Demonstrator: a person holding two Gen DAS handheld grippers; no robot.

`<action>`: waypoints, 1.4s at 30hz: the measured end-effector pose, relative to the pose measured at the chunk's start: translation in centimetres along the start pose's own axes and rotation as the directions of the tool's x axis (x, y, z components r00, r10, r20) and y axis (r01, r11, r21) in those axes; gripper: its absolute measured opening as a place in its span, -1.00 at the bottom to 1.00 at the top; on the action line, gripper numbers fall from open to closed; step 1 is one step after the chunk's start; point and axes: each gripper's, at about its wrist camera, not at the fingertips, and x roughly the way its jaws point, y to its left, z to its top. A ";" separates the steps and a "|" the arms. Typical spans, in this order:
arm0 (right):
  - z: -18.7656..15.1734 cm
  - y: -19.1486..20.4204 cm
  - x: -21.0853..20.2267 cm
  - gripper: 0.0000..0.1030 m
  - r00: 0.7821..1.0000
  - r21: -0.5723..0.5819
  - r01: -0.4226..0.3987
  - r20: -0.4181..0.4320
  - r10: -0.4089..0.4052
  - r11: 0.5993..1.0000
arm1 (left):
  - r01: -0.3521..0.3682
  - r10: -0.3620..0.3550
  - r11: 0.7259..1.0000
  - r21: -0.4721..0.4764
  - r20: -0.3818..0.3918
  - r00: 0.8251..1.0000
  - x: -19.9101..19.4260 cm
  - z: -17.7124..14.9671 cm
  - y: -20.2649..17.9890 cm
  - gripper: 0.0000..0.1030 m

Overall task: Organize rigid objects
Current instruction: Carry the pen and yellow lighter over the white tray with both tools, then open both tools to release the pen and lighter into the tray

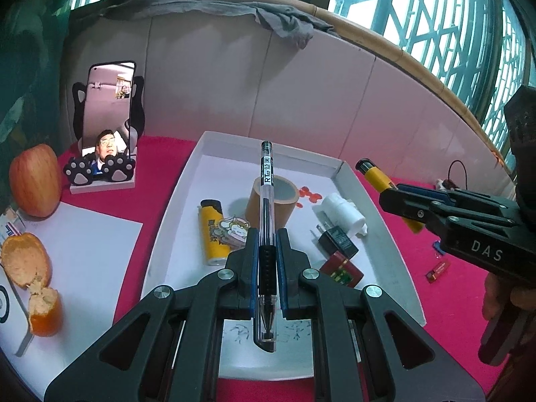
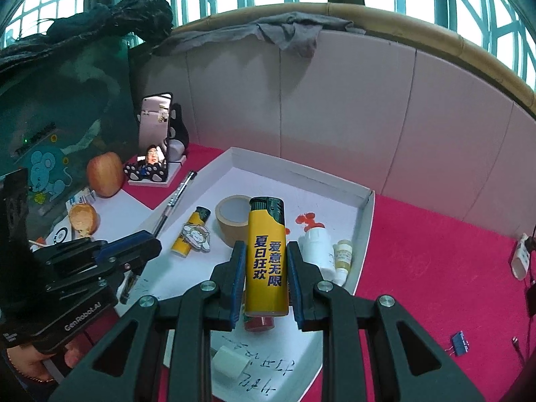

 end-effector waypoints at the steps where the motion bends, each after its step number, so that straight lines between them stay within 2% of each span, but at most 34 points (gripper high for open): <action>1: 0.0 -0.1 0.2 -0.56 1.000 0.004 0.001 -0.004 -0.001 1.000 | -0.001 0.001 1.000 -0.002 -0.002 1.000 0.1 0.0 0.1 -0.83; 13: 0.2 -0.6 3.7 -0.56 0.997 0.080 -0.023 -0.065 0.028 0.997 | -0.017 0.016 1.000 -0.021 -0.048 0.999 1.8 -0.3 1.0 -0.83; 19: 0.7 -0.7 5.8 -0.55 0.996 0.097 0.013 -0.088 -0.004 0.995 | -0.016 0.015 1.000 -0.016 -0.083 0.996 3.5 0.7 1.0 -0.83; 25: 1.0 -1.0 6.8 -0.53 0.995 0.104 0.050 -0.091 -0.040 0.993 | -0.008 0.005 1.000 -0.029 -0.087 0.996 3.7 0.6 0.9 -0.83; 27: 0.9 -1.0 6.7 -0.34 0.994 0.095 0.077 -0.087 -0.068 0.993 | -0.013 0.010 0.999 -0.039 -0.084 0.996 3.6 0.7 1.1 -0.75; 28: 0.8 -1.0 6.6 0.05 0.993 0.092 0.088 -0.084 -0.080 0.992 | -0.017 0.013 0.999 -0.044 -0.083 0.996 3.5 0.7 1.1 -0.57; 29: 0.7 -1.0 6.6 0.53 0.993 0.092 0.096 -0.080 -0.089 0.991 | -0.026 0.022 0.998 -0.053 -0.079 0.997 3.4 0.8 1.2 -0.28; 30: 0.6 -1.1 6.4 0.67 0.992 0.095 0.106 -0.072 -0.099 0.990 | -0.034 0.029 0.998 -0.059 -0.075 0.997 3.3 0.8 1.3 -0.09; 31: 0.6 -1.1 6.3 0.68 0.992 0.094 0.111 -0.069 -0.105 0.989 | -0.043 0.038 0.997 -0.064 -0.071 0.997 3.2 0.8 1.3 0.33; 32: 0.5 -1.1 6.3 0.68 0.992 0.093 0.113 -0.069 -0.107 0.989 | -0.057 0.053 0.996 -0.069 -0.062 0.997 3.0 0.8 1.4 0.59; 36: 0.5 -1.4 5.9 0.68 0.991 0.101 0.120 -0.065 -0.114 0.988 | -0.072 0.068 0.994 -0.078 -0.053 0.996 2.7 0.8 1.4 0.74; 37: 0.5 -1.4 5.9 0.69 0.991 0.104 0.121 -0.065 -0.115 0.987 | -0.078 0.074 0.994 -0.080 -0.051 0.996 2.6 0.8 1.4 0.93; 38: 0.5 -1.5 5.8 0.72 0.991 0.109 0.123 -0.066 -0.116 0.986 | -0.085 0.081 0.993 -0.080 -0.047 0.996 2.5 0.8 1.3 0.99; 40: 0.4 -1.7 5.5 1.00 0.991 0.121 0.129 -0.058 -0.123 0.984 | -0.095 0.092 0.993 -0.073 -0.047 0.995 2.2 0.8 1.1 0.99; 42: 0.3 -2.0 5.0 1.00 0.991 0.135 0.131 -0.048 -0.125 0.982 | -0.096 0.094 0.993 -0.066 -0.038 0.995 1.8 0.9 0.9 0.99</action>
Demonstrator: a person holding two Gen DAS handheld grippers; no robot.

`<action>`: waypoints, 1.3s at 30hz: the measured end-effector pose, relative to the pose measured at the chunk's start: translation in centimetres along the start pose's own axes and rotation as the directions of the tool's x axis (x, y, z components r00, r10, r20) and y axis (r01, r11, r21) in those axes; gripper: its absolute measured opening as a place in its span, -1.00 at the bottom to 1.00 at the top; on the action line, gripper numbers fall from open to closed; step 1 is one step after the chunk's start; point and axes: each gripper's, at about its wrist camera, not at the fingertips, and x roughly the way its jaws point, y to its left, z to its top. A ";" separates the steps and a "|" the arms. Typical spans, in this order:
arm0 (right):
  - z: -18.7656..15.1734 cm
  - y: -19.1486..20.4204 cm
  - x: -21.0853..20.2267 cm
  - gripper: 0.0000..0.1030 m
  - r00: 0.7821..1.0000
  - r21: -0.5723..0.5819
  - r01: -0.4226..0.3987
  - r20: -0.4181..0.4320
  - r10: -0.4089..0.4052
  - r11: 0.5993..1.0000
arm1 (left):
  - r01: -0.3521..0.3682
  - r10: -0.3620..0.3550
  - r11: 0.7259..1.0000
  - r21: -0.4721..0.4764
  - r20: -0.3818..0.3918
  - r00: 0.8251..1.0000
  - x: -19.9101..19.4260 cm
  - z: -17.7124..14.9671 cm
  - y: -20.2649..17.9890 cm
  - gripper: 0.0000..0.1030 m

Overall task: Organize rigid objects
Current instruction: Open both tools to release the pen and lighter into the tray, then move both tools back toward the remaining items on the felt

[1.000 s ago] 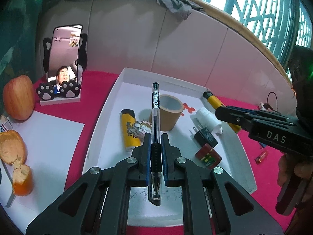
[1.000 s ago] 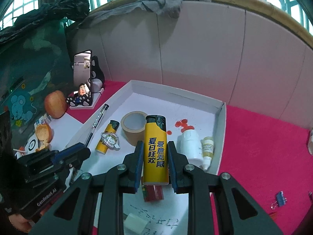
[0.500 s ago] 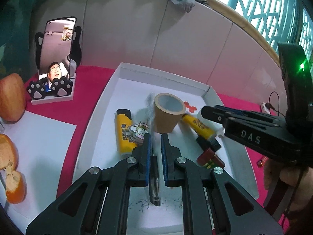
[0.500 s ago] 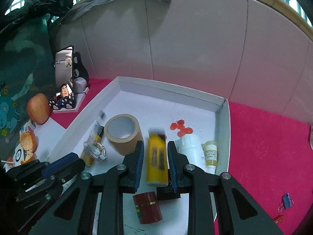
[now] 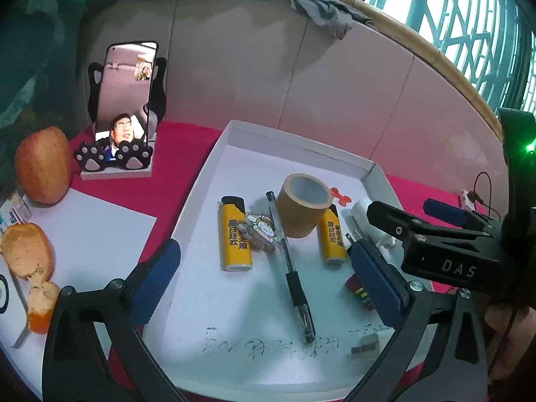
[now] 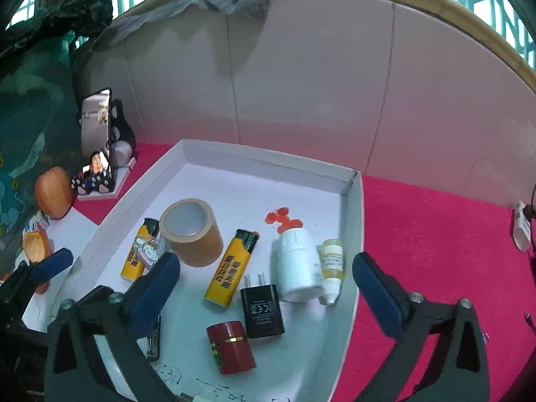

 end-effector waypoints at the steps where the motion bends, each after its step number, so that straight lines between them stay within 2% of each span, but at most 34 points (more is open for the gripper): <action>1: 0.0 -0.1 -0.1 1.00 1.000 0.005 0.001 0.000 -0.001 1.000 | -0.001 0.001 1.000 0.004 0.006 1.000 -0.2 0.0 -0.1 0.99; 19: -0.7 -2.5 -1.8 1.00 1.000 0.067 0.014 0.015 -0.015 0.998 | -0.019 0.018 0.997 0.069 0.016 1.000 -1.8 -0.2 -2.7 0.99; 28: -1.0 -4.7 -3.0 1.00 0.999 0.109 0.025 0.029 -0.029 0.994 | -0.010 0.009 0.990 0.140 0.008 1.000 -2.3 -0.3 -5.5 0.99; 35: -1.9 -8.7 -4.3 1.00 0.998 0.155 0.023 0.051 -0.032 0.988 | 0.011 -0.013 0.976 0.215 0.008 1.000 -2.7 -0.7 -8.3 0.99; 39: -2.5 -12.8 -5.1 1.00 0.998 0.145 0.022 0.059 -0.031 0.989 | 0.082 -0.085 0.959 0.272 0.000 0.996 -2.9 -1.3 -10.1 0.99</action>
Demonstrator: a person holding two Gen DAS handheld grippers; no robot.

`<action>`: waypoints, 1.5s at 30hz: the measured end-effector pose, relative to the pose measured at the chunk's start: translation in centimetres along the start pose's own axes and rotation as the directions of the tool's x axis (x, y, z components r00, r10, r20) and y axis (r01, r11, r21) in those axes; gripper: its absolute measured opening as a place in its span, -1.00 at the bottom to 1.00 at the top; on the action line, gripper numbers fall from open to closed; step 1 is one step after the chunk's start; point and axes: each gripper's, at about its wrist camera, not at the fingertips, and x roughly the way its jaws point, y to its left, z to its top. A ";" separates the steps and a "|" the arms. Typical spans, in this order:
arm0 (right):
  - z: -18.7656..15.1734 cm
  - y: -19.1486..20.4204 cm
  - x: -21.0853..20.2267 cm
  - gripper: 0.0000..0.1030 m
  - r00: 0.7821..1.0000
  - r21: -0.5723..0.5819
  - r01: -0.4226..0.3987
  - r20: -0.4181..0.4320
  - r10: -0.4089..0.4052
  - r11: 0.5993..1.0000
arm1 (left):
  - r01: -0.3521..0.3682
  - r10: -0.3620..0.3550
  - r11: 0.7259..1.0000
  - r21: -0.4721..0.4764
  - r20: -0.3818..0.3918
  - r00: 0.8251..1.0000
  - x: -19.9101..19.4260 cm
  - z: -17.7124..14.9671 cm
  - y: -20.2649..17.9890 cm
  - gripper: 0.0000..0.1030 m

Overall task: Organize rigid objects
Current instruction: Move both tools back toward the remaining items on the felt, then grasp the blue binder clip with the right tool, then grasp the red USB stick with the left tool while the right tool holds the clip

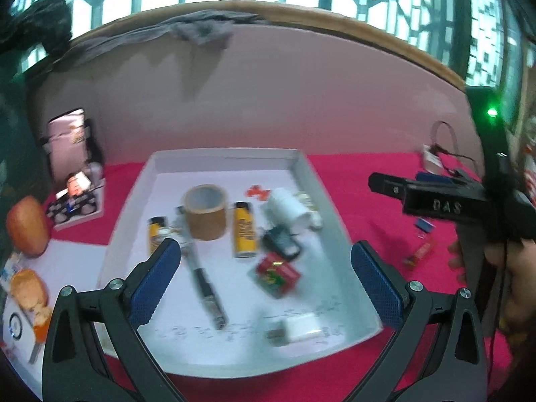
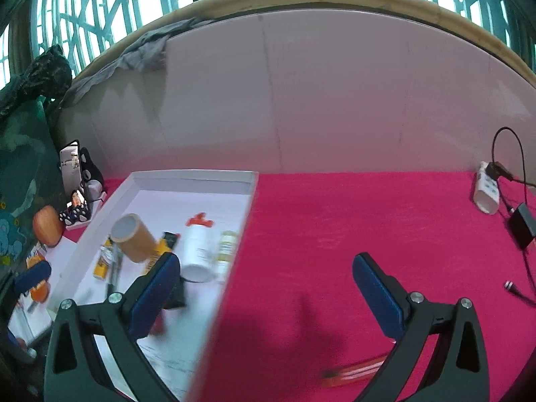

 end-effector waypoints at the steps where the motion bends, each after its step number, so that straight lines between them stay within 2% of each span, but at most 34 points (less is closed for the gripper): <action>1: -0.1 -1.6 -0.3 1.00 1.000 0.006 0.013 0.005 -0.013 1.000 | 0.018 -0.018 1.000 0.016 0.001 1.000 0.0 -0.1 -0.6 0.99; 4: -0.6 -6.0 -1.1 1.00 0.996 0.007 0.083 0.012 -0.083 0.996 | 0.084 -0.083 0.994 0.074 -0.013 0.996 0.3 -0.5 -2.9 0.99; 6: -1.2 -8.6 -1.4 1.00 0.993 0.008 0.117 -0.016 -0.117 0.993 | 0.128 -0.124 0.986 0.110 -0.042 0.991 0.8 -0.7 -4.5 0.99; 10: -2.8 -11.9 -0.6 1.00 0.990 0.029 0.101 -0.100 -0.098 0.994 | 0.232 -0.213 0.961 0.152 -0.130 0.968 2.3 -1.4 -7.8 0.99; 15: -4.7 -11.9 0.1 1.00 0.993 -0.001 0.035 -0.113 -0.035 0.999 | 0.288 -0.252 0.940 0.182 -0.196 0.947 3.4 -2.3 -10.8 0.99; 18: -5.2 -10.7 0.9 1.00 0.991 -0.046 0.039 -0.123 -0.044 0.998 | 0.323 -0.268 0.923 0.209 -0.251 0.930 4.1 -2.7 -12.4 0.99; 21: -5.3 -9.7 2.0 0.99 0.987 -0.093 0.037 -0.153 -0.051 0.995 | 0.334 -0.267 0.911 0.243 -0.271 0.925 4.1 -3.1 -13.4 0.99; 22: -5.2 -9.7 2.4 0.83 0.985 -0.100 0.025 -0.167 -0.042 0.995 | 0.339 -0.267 0.906 0.256 -0.277 0.923 4.2 -3.2 -13.8 0.99; 23: -5.1 -9.8 2.8 0.52 0.983 -0.105 0.021 -0.181 -0.039 0.994 | 0.340 -0.265 0.902 0.265 -0.281 0.922 4.3 -3.1 -14.2 0.99; 26: -5.0 -9.5 3.0 0.25 0.980 -0.138 0.048 -0.183 -0.073 0.989 | 0.352 -0.268 0.891 0.286 -0.294 0.917 4.8 -2.7 -15.3 0.99; 27: -4.9 -9.6 2.9 0.21 0.981 -0.141 0.047 -0.182 -0.072 0.989 | 0.363 -0.277 0.887 0.286 -0.301 0.913 5.2 -2.5 -15.7 0.99; 28: -5.1 -10.0 2.7 0.10 0.981 -0.138 0.046 -0.180 -0.071 0.989 | 0.378 -0.288 0.882 0.281 -0.313 0.905 5.7 -2.2 -16.1 0.99; 31: -5.3 -11.0 1.6 -0.57 0.983 -0.125 0.045 -0.173 -0.066 0.991 | 0.389 -0.288 0.880 0.272 -0.345 0.893 7.6 -1.6 -17.4 0.99; 36: -6.9 -14.0 -0.8 -0.58 0.987 -0.009 0.037 -0.156 -0.038 0.999 | 0.375 -0.266 0.885 0.276 -0.362 0.893 9.9 -1.1 -19.1 0.99; 38: -7.3 -15.1 -1.5 -0.58 0.989 0.049 0.025 -0.146 -0.017 0.999 | 0.368 -0.260 0.887 0.277 -0.358 0.897 10.5 -0.9 -19.8 0.86; 42: -7.6 -16.7 -2.0 -0.58 0.991 0.162 -0.034 -0.126 0.055 0.986 | 0.369 -0.248 0.879 0.301 -0.372 0.894 12.1 -0.9 -21.6 0.80; 44: -7.7 -16.8 -1.9 -0.57 0.990 0.187 -0.047 -0.119 0.071 0.981 | 0.363 -0.228 0.874 0.323 -0.389 0.893 13.2 -1.3 -21.4 0.45; 45: -7.7 -16.7 -2.0 -0.57 0.990 0.188 -0.048 -0.118 0.071 0.981 | 0.362 -0.218 0.872 0.329 -0.402 0.889 13.7 -1.4 -21.5 0.38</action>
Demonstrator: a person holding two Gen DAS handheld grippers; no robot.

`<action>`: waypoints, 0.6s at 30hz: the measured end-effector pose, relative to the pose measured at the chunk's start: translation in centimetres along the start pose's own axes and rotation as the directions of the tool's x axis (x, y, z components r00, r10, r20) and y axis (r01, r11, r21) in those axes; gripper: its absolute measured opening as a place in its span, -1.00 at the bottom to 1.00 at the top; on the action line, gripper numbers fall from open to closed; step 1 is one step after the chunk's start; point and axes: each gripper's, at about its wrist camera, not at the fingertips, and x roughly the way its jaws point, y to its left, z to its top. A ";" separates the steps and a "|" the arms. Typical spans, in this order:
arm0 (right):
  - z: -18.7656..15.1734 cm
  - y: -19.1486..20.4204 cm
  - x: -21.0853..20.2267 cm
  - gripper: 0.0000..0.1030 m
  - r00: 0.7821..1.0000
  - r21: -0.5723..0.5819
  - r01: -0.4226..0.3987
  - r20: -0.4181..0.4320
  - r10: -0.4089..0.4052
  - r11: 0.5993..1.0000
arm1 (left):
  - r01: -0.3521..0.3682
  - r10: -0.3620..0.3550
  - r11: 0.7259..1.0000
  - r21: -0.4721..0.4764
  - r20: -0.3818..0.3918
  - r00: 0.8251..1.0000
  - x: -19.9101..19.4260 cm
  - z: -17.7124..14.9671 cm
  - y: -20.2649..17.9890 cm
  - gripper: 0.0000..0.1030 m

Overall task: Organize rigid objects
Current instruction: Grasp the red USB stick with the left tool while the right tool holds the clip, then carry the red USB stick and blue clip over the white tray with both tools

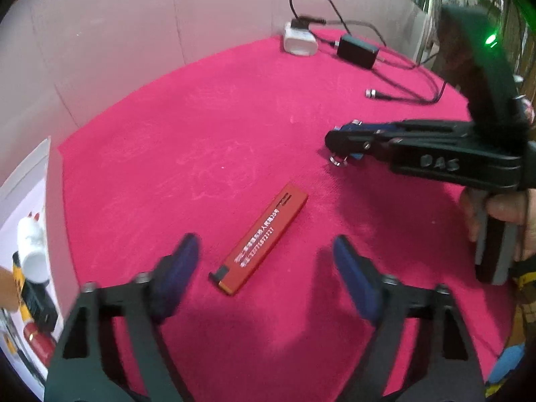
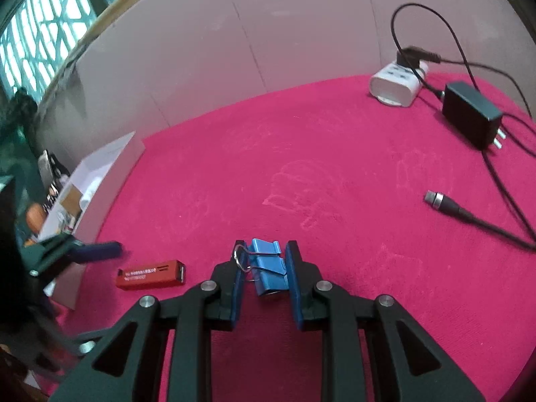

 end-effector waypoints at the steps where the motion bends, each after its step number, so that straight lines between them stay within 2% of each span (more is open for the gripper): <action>1: -0.1 0.0 -0.1 -0.57 1.000 0.002 0.000 0.000 0.000 1.000 | -0.006 0.006 1.000 0.007 0.003 1.000 0.3 0.1 0.1 0.36; 3: -0.1 -0.1 -0.3 -0.57 1.000 0.008 -0.006 0.002 0.006 1.000 | -0.003 0.003 1.000 0.012 0.003 1.000 0.3 -0.1 0.2 0.23; 4: -0.2 -0.2 -0.3 -0.57 1.000 0.014 -0.012 0.003 0.012 1.000 | -0.001 0.001 1.000 0.017 0.006 1.000 0.1 -0.1 0.2 0.04; 5: -0.2 -0.1 -0.2 -0.57 1.000 0.020 -0.016 0.004 0.016 1.000 | 0.001 -0.001 1.000 0.020 0.008 1.000 -0.2 -0.4 0.2 -0.26; 7: -0.1 0.0 0.0 -0.57 1.000 0.028 -0.020 0.005 0.019 0.999 | 0.006 -0.006 1.000 0.025 0.008 1.000 -0.5 -0.7 0.3 -0.65; 11: -0.3 -0.4 -0.7 -0.57 1.000 0.036 -0.011 0.009 0.011 0.999 | -0.004 0.004 1.000 0.022 0.018 1.000 -1.0 -1.4 0.0 -0.68; 18: -1.2 -0.1 -2.0 -0.57 0.998 0.087 0.017 0.059 -0.022 0.996 | 0.027 -0.025 0.999 -0.022 0.072 0.997 -2.7 -2.3 -0.8 -0.68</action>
